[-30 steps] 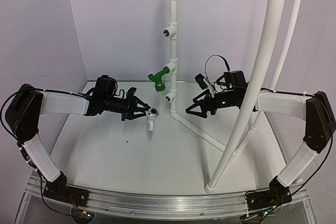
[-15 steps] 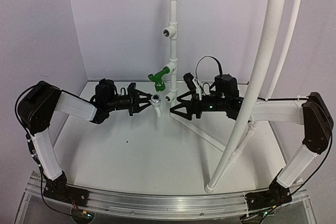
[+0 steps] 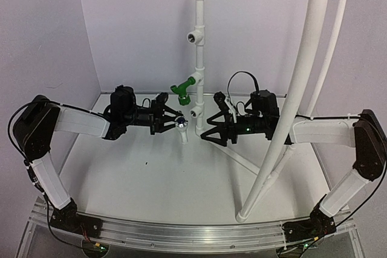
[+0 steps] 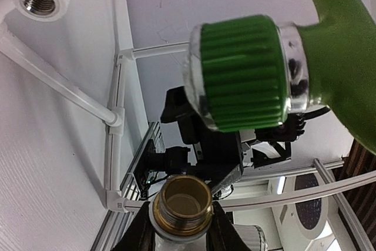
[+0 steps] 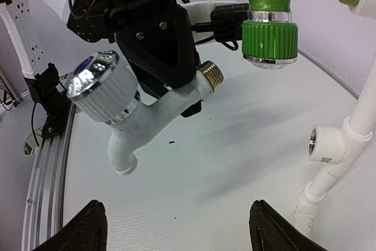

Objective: Install the water faucets

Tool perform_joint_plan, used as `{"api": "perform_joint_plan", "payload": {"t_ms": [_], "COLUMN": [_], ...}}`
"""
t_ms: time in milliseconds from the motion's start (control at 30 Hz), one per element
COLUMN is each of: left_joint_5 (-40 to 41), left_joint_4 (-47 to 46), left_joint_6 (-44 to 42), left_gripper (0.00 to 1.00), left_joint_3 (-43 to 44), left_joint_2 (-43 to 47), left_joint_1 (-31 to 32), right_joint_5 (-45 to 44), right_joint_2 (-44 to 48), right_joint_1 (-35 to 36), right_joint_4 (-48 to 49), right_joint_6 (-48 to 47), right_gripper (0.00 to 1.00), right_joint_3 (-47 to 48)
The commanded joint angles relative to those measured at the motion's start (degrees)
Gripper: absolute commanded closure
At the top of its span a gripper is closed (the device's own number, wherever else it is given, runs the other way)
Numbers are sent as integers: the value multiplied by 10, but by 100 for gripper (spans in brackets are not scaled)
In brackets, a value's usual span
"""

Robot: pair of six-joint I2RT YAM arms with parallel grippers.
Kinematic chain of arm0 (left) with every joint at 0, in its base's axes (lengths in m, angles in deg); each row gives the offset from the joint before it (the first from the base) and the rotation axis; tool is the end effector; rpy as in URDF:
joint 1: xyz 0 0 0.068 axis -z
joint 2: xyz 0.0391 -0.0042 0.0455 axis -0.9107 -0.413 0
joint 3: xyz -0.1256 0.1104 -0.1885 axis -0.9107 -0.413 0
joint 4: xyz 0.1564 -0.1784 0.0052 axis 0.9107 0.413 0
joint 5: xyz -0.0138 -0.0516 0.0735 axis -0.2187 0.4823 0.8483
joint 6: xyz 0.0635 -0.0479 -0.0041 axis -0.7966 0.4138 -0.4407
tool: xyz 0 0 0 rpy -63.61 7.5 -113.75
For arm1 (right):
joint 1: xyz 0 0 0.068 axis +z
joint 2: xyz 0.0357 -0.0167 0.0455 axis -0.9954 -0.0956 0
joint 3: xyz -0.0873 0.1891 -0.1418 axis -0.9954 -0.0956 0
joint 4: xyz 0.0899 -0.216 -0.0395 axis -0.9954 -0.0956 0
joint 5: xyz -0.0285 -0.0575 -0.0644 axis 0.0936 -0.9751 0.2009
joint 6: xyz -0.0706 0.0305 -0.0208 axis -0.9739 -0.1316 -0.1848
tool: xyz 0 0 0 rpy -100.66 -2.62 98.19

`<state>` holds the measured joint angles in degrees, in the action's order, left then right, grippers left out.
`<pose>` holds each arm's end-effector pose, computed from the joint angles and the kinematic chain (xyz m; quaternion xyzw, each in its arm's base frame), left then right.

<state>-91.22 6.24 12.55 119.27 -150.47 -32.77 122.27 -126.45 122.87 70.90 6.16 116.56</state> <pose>0.2769 -0.2476 0.2289 0.0681 0.7217 -0.6863 0.0588 0.2490 0.2569 0.2414 -0.4966 0.6020 0.4289 0.4549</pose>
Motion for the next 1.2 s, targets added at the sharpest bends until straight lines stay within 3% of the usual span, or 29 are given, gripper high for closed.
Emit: {"api": "perform_joint_plan", "payload": {"t_ms": [0,67,233,333,467,667,900,1033,1167], "left_joint_5": [-54,-76,-117,-129,-128,-113,-131,-140,-147], "left_joint_4": [-28,23,306,401,427,387,604,628,654], "left_joint_6": [-15,-61,-284,-363,-378,-339,-467,-485,-504], "left_gripper": [98,97,97,97,97,97,96,96,96], "left_joint_3": [44,63,127,136,102,19,66,80,101], "left_joint_2": [7,5,19,28,61,128,138,127,107], "left_joint_1": [17,31,70,79,80,81,92,96,112], "right_joint_5": [43,43,43,51,56,86,123,125,130], "right_joint_2": [-22,-17,8,21,39,31,6,-5,-16], "right_joint_1": [4,4,4,4,4,6,45,74,98], "right_joint_4": [-2,-4,-59,-109,-144,-173,-328,-383,-395], "right_joint_6": [12,-3,-113,-181,-241,-286,-482,-576,-603], "right_gripper": [22,22,26,27,28,32,42,43,43], "right_joint_3": [38,37,39,52,56,79,134,152,169]}}
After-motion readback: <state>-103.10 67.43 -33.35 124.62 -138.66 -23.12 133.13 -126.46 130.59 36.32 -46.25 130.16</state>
